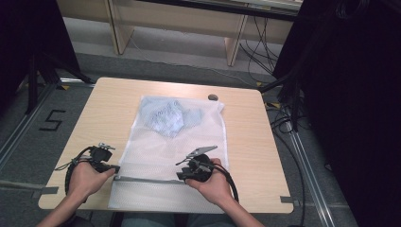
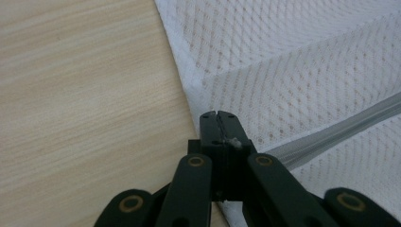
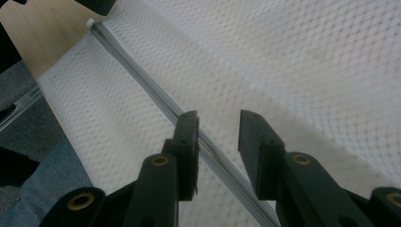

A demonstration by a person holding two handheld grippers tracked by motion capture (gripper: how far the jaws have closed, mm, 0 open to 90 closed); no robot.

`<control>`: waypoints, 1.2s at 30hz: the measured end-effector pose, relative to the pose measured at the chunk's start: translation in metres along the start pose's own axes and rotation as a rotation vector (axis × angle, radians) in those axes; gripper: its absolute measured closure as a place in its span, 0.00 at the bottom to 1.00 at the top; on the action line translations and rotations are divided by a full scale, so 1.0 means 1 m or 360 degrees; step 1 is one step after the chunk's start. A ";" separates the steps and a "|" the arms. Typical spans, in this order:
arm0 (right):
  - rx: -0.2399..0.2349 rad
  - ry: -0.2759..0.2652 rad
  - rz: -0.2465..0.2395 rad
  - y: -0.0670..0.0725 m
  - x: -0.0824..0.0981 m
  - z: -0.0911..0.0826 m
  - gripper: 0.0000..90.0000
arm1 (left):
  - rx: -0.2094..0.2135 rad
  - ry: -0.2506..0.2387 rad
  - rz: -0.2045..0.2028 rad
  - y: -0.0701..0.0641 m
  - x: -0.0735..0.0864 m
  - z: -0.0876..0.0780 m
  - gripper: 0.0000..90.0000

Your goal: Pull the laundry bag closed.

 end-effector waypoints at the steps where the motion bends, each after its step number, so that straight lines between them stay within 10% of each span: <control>1: -0.0008 0.0036 -0.0017 0.001 0.000 -0.001 0.77 | -0.0003 0.0012 -0.0004 0.000 0.000 0.000 1.00; 36: -0.0173 0.0076 -0.0120 0.050 -0.014 0.046 0.79 | 0.0026 0.0136 -0.0143 -0.005 0.013 0.003 0.99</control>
Point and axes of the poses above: each handheld gripper's, and its own axes: z roughly forward along the jaws, x roughly out of its underside, y roughly to its left, the point moved 7 cm from there along z, roughly forward along the jaws, and after that the axes turned 13 degrees about -y, right-handed, at the moved point
